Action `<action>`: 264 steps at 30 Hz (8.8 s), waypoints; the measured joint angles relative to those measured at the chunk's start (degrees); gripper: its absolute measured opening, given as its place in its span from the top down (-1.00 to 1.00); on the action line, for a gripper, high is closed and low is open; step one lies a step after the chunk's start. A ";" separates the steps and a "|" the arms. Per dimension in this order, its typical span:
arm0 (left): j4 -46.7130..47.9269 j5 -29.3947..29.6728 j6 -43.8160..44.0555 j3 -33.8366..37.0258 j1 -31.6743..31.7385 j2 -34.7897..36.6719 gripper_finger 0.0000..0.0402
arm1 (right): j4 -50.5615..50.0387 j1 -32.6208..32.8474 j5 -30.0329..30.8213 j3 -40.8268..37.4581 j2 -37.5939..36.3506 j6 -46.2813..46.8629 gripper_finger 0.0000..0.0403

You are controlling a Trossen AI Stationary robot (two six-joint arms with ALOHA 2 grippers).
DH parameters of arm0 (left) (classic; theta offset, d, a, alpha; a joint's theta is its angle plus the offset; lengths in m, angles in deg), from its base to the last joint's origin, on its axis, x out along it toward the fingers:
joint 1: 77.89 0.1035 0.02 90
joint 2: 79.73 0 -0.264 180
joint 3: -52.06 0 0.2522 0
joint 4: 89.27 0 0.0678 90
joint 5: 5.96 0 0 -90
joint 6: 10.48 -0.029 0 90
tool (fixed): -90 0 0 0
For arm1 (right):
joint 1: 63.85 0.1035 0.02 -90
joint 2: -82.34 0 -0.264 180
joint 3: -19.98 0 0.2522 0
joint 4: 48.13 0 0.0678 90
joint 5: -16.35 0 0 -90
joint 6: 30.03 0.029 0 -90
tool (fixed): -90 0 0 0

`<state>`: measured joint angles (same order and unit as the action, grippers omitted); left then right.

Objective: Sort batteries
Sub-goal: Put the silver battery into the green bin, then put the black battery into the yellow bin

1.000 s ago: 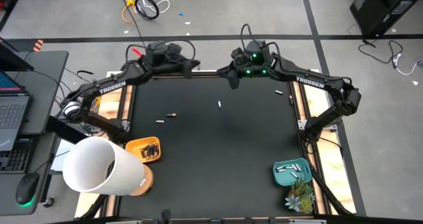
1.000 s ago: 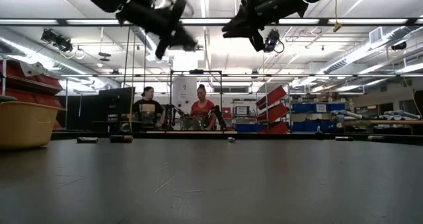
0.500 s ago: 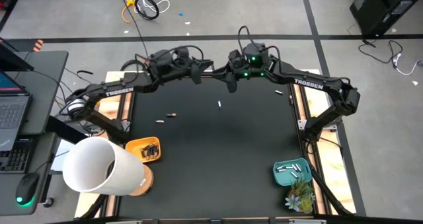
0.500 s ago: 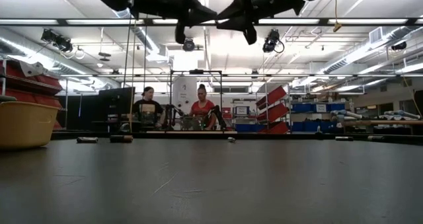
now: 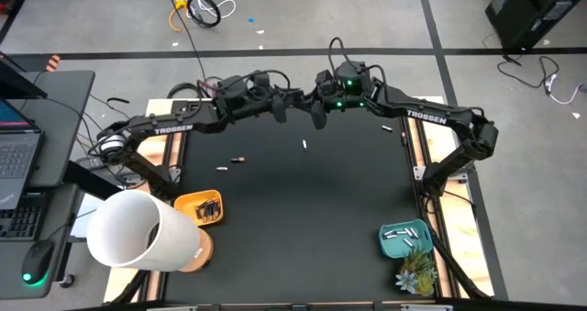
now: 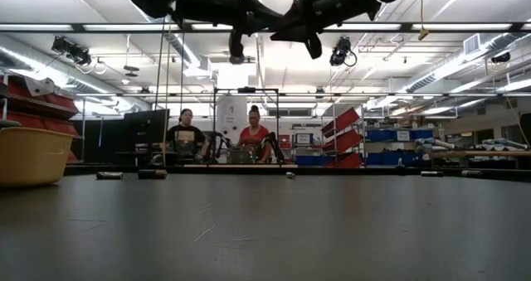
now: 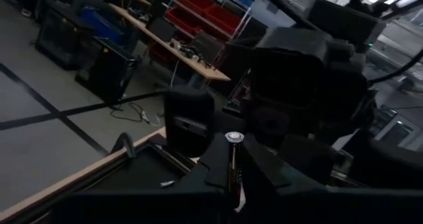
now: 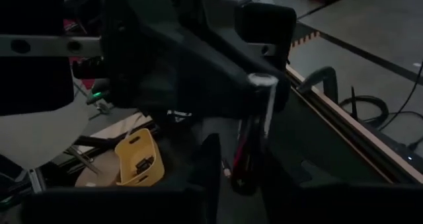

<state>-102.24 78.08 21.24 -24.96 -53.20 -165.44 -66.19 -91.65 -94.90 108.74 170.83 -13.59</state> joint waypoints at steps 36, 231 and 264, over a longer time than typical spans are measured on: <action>26.86 1.65 -7.65 0.07 0.69 7.31 -0.03 | -9.99 -0.46 5.10 0.03 -6.66 -1.26 0.90; 26.39 0.99 1.52 0.00 1.18 5.79 0.08 | -58.40 -22.89 34.39 -21.09 4.91 -6.92 0.05; 26.61 -5.64 -1.79 -0.02 1.18 5.79 0.08 | -57.11 -22.19 42.08 -29.50 -1.61 8.09 0.25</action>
<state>-75.63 72.44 19.46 -24.98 -52.03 -159.65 -123.29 -113.84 -52.82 79.24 169.21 -5.49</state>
